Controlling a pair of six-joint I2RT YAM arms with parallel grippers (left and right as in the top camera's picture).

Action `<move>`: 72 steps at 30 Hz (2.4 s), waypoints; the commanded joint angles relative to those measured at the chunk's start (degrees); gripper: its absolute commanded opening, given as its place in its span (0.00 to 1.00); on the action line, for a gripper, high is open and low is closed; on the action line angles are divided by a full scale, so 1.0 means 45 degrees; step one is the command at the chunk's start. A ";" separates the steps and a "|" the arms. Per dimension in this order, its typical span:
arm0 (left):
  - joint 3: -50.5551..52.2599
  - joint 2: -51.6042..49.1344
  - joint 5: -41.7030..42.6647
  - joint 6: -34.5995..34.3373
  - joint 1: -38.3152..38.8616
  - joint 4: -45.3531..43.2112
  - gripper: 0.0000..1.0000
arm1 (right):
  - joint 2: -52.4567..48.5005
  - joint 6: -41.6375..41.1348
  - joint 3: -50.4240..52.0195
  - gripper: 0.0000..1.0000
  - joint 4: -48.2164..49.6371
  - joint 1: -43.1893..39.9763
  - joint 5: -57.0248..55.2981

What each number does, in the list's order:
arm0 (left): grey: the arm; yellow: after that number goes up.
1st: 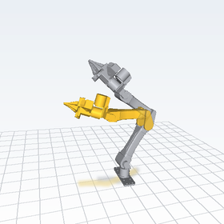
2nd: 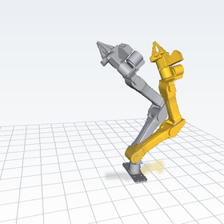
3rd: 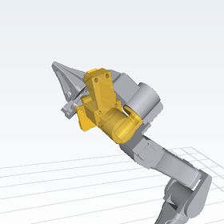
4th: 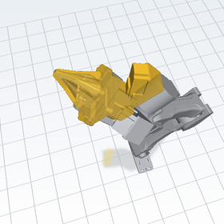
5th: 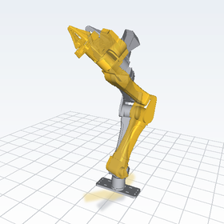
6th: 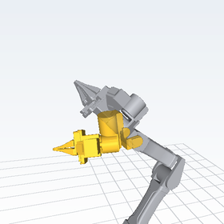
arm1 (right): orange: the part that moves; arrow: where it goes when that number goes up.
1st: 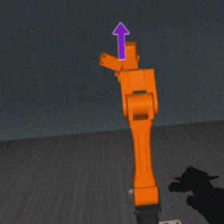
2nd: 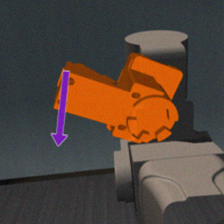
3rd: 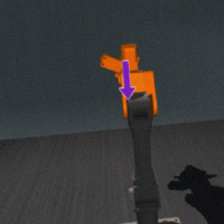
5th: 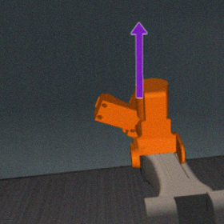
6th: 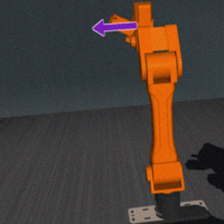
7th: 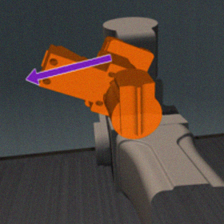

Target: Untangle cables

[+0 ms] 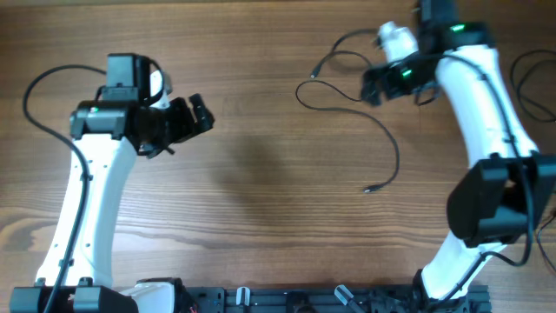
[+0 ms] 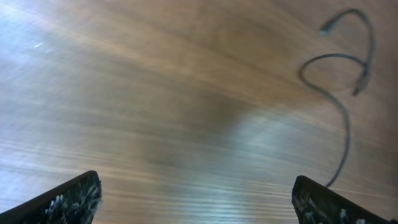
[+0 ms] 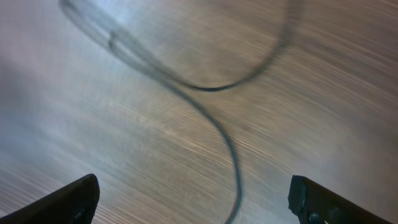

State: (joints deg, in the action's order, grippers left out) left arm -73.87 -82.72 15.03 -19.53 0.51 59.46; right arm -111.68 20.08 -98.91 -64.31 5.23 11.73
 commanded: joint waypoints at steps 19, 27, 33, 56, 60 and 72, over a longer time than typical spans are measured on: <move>-0.0063 -0.0049 0.0131 0.1627 -0.0413 0.0670 1.00 | -0.2647 0.7130 0.2735 0.17 0.7305 0.3011 0.1005; -0.0063 -0.0049 0.0131 0.1632 -0.0413 0.0685 1.00 | 0.1248 0.5197 0.2526 0.04 0.6955 0.2409 -0.3507; -0.0063 -0.0049 0.0126 0.1637 -0.0413 0.0699 1.00 | 0.6917 -0.1802 0.2526 0.04 1.0579 -0.3560 -0.5343; -0.0063 -0.0049 0.0461 0.1632 -0.0413 0.1030 1.00 | 0.1695 -1.2599 0.2531 1.00 1.0103 -1.2930 0.0942; -0.0063 -0.0049 0.0461 0.1627 -0.0413 0.1030 1.00 | 0.1695 -1.5057 0.2531 0.99 0.9952 -1.3148 0.0947; -0.0063 -0.0049 0.0457 0.1632 -0.0413 0.0937 1.00 | 0.1695 -1.9477 0.2531 1.00 0.5799 -1.2080 1.0671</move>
State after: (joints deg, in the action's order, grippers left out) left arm -73.89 -82.72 16.36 -13.56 -1.15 64.10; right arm -103.57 -75.40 -87.42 -40.36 -52.56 43.33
